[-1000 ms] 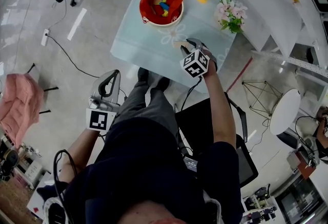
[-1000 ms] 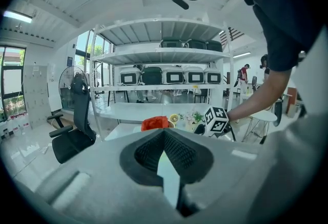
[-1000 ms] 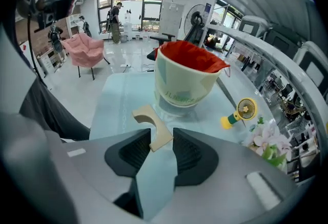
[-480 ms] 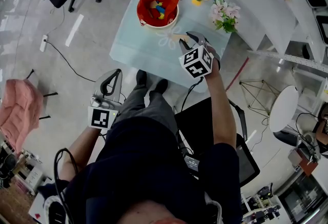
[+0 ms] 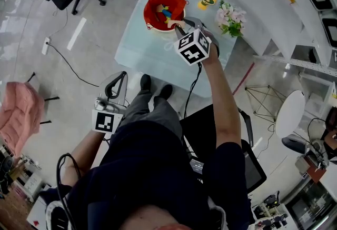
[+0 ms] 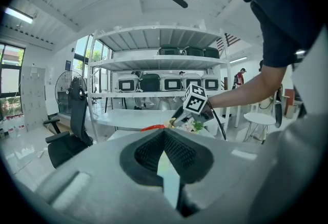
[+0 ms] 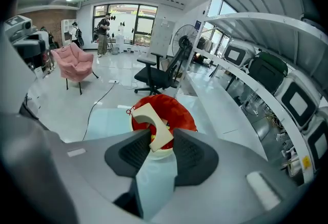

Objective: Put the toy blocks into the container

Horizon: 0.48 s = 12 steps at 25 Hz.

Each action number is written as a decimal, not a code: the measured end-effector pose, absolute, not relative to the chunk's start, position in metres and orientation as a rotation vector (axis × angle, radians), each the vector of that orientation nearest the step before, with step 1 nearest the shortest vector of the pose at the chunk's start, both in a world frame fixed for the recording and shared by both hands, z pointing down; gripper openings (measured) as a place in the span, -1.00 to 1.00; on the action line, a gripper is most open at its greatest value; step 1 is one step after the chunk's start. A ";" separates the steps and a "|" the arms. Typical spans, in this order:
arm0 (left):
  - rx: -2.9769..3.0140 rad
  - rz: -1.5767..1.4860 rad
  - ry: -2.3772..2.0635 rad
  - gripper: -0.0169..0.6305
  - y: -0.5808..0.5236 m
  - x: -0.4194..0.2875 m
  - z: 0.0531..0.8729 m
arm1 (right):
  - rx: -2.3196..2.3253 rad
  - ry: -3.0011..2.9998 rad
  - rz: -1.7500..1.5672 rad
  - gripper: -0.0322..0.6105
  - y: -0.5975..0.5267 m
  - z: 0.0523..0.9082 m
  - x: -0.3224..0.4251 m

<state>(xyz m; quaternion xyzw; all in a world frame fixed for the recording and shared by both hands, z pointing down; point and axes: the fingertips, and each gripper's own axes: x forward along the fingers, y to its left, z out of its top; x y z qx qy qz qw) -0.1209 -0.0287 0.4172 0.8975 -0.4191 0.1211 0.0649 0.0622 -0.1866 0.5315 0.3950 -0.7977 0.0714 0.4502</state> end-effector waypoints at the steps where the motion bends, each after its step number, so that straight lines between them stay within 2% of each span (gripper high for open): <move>1: 2.709 0.361 -1.269 -0.94 -0.029 -0.122 0.416 | 0.975 -1.970 0.175 -0.48 -0.191 0.533 0.060; 12: 2.692 0.344 -1.303 -0.94 -0.036 -0.135 0.413 | 0.935 -1.918 0.175 -0.48 -0.233 0.566 0.038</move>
